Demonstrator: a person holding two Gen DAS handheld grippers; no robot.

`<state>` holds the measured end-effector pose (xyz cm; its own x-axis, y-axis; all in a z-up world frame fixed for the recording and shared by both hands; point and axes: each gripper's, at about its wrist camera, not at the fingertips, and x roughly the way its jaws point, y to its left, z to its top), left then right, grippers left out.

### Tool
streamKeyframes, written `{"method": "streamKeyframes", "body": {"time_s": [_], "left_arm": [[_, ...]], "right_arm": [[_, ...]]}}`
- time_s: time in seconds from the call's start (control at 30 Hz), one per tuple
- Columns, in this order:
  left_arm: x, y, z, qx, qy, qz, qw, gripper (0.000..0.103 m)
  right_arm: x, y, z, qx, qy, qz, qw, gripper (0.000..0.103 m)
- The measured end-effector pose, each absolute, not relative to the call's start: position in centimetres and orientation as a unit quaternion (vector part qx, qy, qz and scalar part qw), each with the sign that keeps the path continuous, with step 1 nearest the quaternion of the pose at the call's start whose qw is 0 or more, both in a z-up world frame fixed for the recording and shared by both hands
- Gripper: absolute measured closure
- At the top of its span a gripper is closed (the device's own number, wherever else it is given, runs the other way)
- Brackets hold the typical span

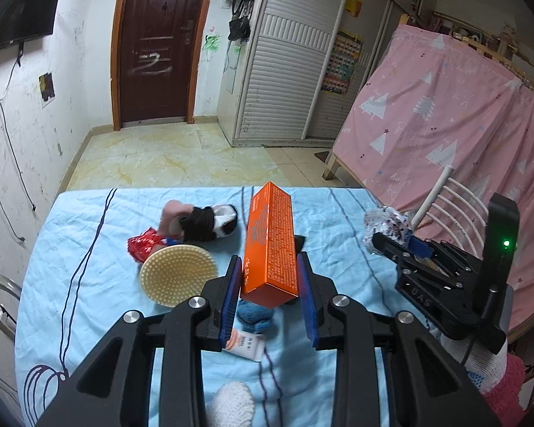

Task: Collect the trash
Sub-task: 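Carry the orange box and white bag over the yellow bucket and open both tools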

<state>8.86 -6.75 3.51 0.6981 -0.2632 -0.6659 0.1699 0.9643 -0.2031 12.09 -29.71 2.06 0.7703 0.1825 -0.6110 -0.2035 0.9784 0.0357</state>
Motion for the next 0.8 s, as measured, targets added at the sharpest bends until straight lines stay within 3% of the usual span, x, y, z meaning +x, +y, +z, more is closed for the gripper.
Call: {"method": "streamKeyframes", "body": {"time_s": [0.8], "left_arm": [[8.9, -20.1, 4.8, 0.014, 0.372, -0.173, 0.912, 0.081]], "right_arm": [[9.0, -44.1, 0.1, 0.085, 0.295, 0.002, 0.952, 0.071]]}}
